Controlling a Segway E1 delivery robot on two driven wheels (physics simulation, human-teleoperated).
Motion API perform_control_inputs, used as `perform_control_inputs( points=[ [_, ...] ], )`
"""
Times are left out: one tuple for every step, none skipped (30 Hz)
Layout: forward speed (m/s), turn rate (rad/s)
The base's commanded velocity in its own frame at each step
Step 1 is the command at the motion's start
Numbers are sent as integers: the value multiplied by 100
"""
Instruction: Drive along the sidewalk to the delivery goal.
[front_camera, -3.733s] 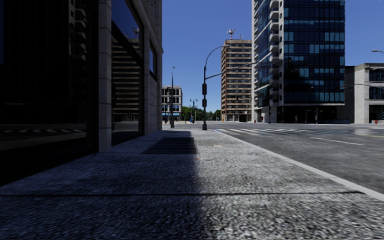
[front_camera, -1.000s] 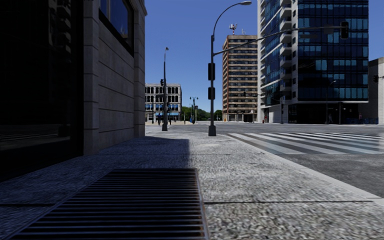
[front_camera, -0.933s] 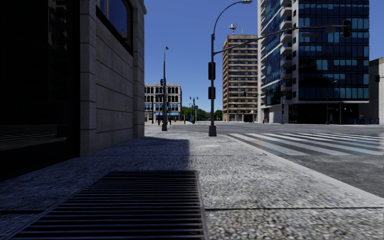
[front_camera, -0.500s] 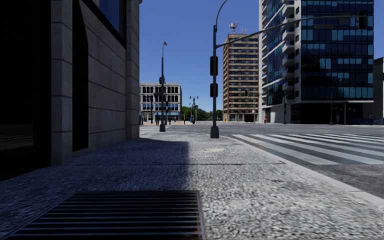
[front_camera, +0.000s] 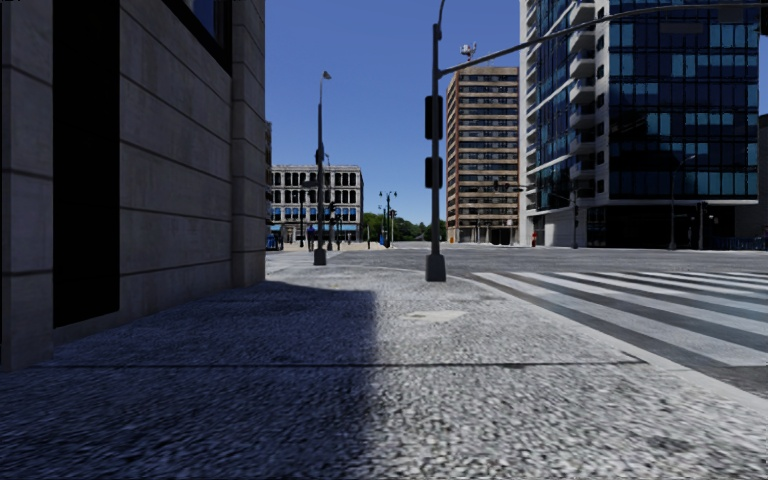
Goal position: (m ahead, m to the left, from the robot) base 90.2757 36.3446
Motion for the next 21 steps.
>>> perform_control_inputs(
  points=[
    [200,21],
    [200,22],
    [200,22],
    [200,23],
    [200,23],
    [200,23],
    [200,23],
    [200,23],
    [200,23],
    [200,23],
    [200,23],
    [200,23],
    [200,23],
    [200,23],
    [200,23],
    [200,23],
    [200,23],
    [200,23],
    [200,23],
    [200,23],
    [200,23]
  ],
)
